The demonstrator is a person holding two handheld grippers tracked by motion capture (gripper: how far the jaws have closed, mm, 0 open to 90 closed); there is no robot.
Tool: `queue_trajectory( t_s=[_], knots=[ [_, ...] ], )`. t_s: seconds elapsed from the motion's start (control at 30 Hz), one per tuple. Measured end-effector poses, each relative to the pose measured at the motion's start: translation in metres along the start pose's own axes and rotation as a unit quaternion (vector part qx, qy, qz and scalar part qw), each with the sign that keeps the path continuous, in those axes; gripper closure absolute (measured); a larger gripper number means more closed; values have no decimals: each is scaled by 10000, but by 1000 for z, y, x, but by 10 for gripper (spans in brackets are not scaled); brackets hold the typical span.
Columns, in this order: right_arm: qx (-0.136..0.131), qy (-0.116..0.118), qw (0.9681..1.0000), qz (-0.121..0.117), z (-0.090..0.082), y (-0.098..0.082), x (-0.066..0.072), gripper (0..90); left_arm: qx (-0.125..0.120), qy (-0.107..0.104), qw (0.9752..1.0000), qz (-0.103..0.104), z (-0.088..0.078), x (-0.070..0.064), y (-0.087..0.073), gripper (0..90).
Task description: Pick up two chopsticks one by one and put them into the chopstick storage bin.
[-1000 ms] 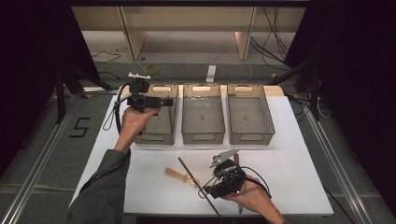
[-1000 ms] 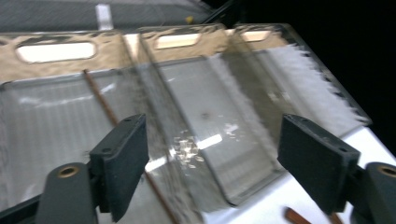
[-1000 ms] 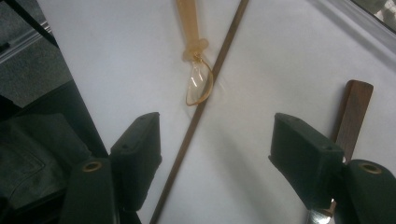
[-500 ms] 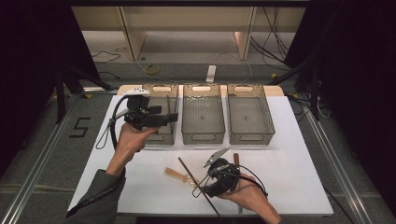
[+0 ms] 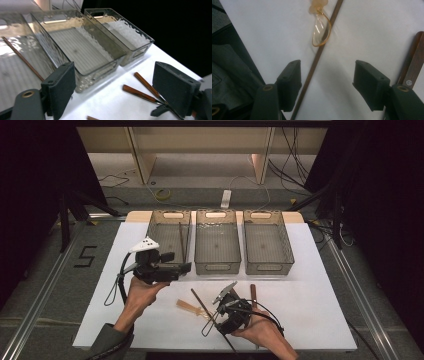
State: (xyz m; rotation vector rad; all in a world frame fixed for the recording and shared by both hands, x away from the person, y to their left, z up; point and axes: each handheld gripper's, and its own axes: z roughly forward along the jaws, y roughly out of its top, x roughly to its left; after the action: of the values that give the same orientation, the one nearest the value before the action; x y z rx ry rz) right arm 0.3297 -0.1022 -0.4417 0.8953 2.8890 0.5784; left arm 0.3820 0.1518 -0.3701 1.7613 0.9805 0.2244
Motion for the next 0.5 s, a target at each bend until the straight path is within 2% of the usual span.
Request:
queue_trajectory(
  t_s=[0.07, 0.1, 0.17, 0.23, 0.5],
  knots=[
    [8, -17, 10000, 57, 1, 0, 1, 395, 0, 100, 9999, 113, 0, -1, -7, 184],
    [43, -14, 10000, 12, 1, -1, 1, 402, 8, 93, 9999, 103, 0, -1, -10, 184],
    [62, -1, 10000, 46, 2, -1, 2, 410, -2, -46, 10000, -65, -1, 1, -19, 180],
    [93, 25, 9999, 30, 3, -1, 2, 416, -10, -61, 9999, -95, -1, 0, -26, 182],
    [271, 33, 9996, -2, 9, -1, 5, 445, -155, 22, 9998, 120, -9, -1, -38, 184]
  ],
)
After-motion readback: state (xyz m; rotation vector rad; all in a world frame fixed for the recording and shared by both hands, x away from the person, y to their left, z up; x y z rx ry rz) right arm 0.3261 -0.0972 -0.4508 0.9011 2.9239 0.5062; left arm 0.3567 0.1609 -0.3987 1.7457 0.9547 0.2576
